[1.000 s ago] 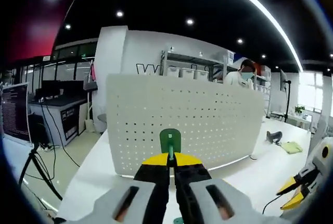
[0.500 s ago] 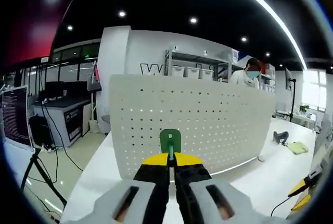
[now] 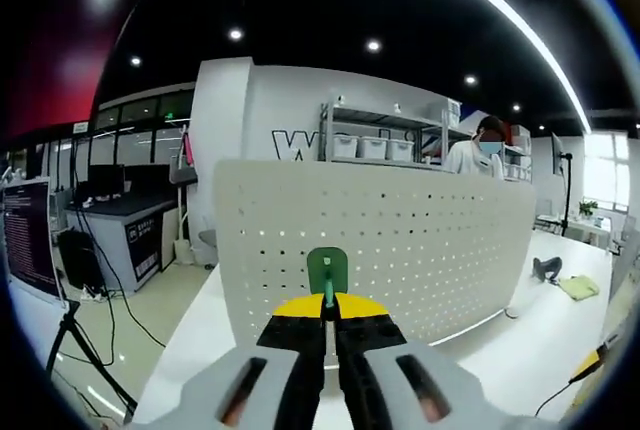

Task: Insert the hook assembly into the mounting plate slot until the hook locks in place.

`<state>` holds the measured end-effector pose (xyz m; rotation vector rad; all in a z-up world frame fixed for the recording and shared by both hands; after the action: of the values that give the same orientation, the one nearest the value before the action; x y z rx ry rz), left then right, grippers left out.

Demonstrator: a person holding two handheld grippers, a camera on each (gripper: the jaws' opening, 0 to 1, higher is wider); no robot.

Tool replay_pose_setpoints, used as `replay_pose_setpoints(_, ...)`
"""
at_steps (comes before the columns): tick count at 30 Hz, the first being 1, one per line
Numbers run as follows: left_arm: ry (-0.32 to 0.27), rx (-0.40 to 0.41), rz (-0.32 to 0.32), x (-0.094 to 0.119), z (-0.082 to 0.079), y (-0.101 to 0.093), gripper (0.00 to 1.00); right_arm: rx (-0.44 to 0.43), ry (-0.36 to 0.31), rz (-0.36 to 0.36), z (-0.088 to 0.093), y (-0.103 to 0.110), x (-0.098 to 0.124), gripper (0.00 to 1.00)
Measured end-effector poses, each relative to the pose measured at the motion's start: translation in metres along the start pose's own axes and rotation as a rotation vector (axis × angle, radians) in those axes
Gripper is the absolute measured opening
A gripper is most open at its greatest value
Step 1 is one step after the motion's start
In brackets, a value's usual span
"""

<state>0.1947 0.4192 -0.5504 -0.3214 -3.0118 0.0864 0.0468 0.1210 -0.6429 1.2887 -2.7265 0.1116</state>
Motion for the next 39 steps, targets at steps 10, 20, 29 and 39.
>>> replay_pose_setpoints(10, -0.001, -0.012, -0.025, -0.013, -0.007, 0.011, 0.02, -0.01, 0.009, 0.004, 0.004, 0.0, 0.0, 0.22)
replay_pose_setpoints(20, -0.019, -0.026, -0.036, -0.025, -0.017, 0.021, 0.02, -0.009, 0.019, 0.009, 0.003, 0.003, -0.001, 0.22)
replay_pose_setpoints(29, -0.023, -0.037, -0.044, -0.038, -0.022, 0.024, 0.02, -0.014, 0.038, 0.019, 0.003, 0.007, 0.003, 0.22)
replay_pose_setpoints(39, -0.015, -0.046, -0.039, -0.056, -0.026, 0.028, 0.02, -0.036, 0.042, 0.071, 0.006, 0.005, 0.01, 0.22)
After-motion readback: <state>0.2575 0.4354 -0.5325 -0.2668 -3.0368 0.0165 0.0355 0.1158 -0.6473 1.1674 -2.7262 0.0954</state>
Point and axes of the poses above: the point that each gripper's makers call its tool centre point, and the gripper's own axes: x roughly backward along the fingers, y roughly to its left, z roughly out of its underside, the point moved 10 cm from there along x, roughly backward along the fingers, and after that the axes turned 1 degree about z, right-handed, at the moved point
